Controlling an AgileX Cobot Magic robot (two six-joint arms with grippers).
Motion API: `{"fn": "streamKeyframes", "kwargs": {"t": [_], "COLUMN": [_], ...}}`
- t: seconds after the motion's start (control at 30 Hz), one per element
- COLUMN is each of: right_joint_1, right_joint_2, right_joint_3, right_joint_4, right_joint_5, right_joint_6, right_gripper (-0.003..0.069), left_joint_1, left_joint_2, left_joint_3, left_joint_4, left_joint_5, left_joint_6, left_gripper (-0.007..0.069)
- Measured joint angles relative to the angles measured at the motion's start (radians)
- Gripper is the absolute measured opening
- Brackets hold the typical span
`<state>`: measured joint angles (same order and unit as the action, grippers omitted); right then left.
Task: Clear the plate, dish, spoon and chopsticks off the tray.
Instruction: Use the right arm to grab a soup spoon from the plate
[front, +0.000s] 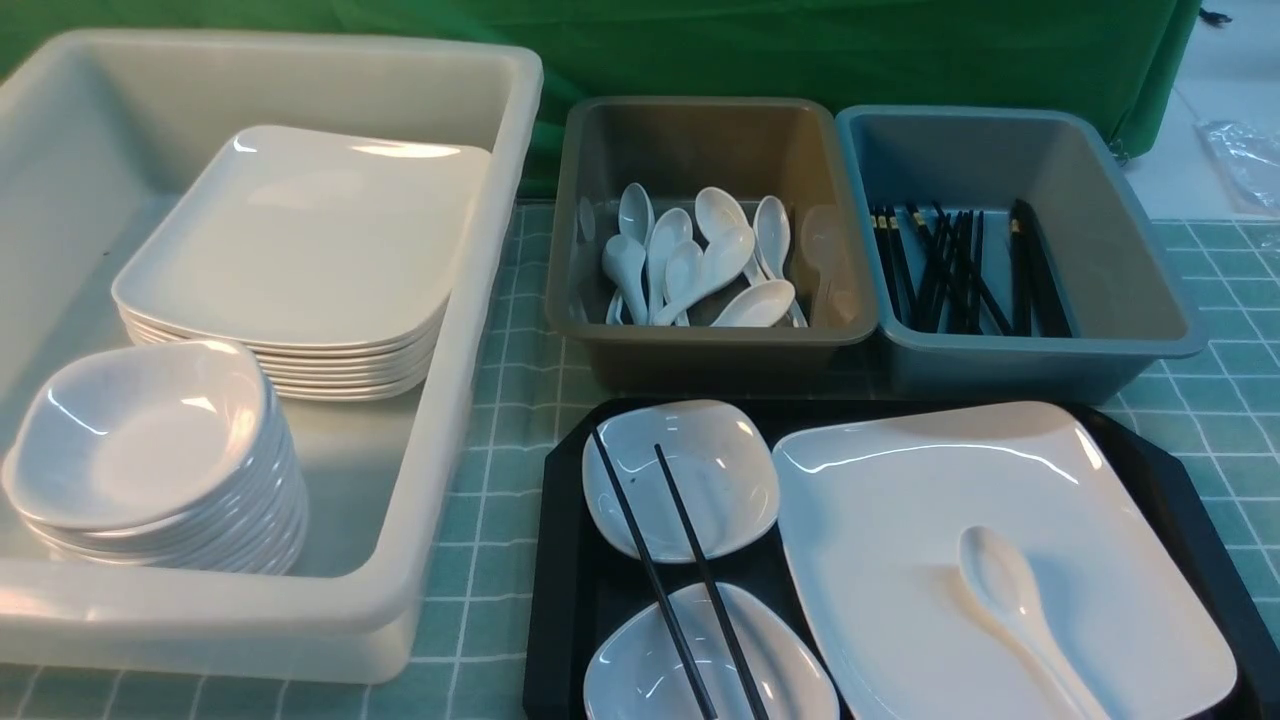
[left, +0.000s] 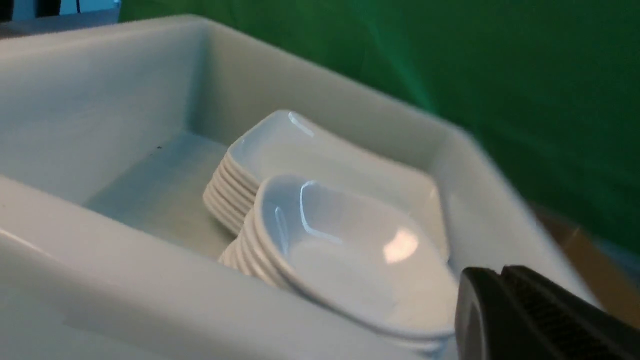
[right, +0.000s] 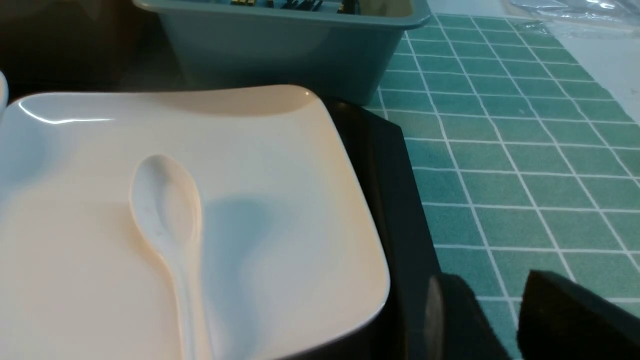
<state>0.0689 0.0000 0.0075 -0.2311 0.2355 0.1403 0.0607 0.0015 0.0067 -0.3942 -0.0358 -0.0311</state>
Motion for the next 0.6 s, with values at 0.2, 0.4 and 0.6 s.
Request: {"fn": "streamKeyframes", "kwargs": {"t": [0.2, 0.4, 0.6], "right_joint_1": [0.000, 0.000, 0.000], "right_joint_2": [0.000, 0.000, 0.000], "right_joint_3": [0.000, 0.000, 0.000], "right_joint_4": [-0.004, -0.006, 0.130], "right_joint_5": [0.000, 0.000, -0.206], "right_joint_6": [-0.008, -0.007, 0.175], "right_gripper": [0.0241, 0.0241, 0.0241], "left_joint_1": [0.000, 0.000, 0.000], "left_joint_2": [0.000, 0.000, 0.022], "left_joint_3": [0.000, 0.000, -0.181], "left_joint_4": [-0.091, -0.023, 0.168], "left_joint_5": [-0.224, -0.461, -0.310], "left_joint_6": [-0.159, -0.328, -0.470], "left_gripper": [0.0017, 0.0017, 0.0017]}}
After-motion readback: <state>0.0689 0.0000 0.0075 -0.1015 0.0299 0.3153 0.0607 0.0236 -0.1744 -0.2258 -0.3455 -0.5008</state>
